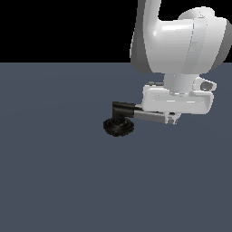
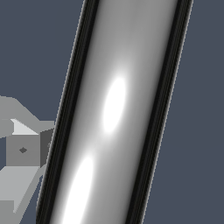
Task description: Turn on the faucet by rotating a designated handle.
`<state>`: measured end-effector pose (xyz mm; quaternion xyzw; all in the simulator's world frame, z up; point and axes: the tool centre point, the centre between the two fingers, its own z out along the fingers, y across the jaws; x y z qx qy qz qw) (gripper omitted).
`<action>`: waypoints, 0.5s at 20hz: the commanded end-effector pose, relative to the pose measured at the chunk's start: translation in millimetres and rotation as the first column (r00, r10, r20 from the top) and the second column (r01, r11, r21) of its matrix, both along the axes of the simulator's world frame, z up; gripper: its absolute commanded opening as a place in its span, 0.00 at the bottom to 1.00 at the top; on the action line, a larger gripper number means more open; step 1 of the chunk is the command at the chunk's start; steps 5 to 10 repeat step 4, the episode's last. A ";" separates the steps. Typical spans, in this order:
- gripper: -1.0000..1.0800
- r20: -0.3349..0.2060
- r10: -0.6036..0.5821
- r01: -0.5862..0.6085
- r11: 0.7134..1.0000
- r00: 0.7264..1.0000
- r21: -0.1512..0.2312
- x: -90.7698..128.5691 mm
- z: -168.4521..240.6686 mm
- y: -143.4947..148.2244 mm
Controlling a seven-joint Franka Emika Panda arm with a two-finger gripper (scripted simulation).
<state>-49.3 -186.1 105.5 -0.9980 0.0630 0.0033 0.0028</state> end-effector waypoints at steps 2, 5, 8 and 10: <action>0.00 0.006 -0.017 0.018 1.000 1.000 -0.006 8.1 1.0 -20.8; 0.00 0.006 -0.017 0.018 1.000 1.000 -0.006 10.4 1.0 -23.5; 0.00 0.006 -0.017 0.018 1.000 1.000 -0.006 10.4 1.0 -23.5; 0.00 0.006 -0.017 0.018 1.000 1.000 -0.006 10.4 1.0 -23.5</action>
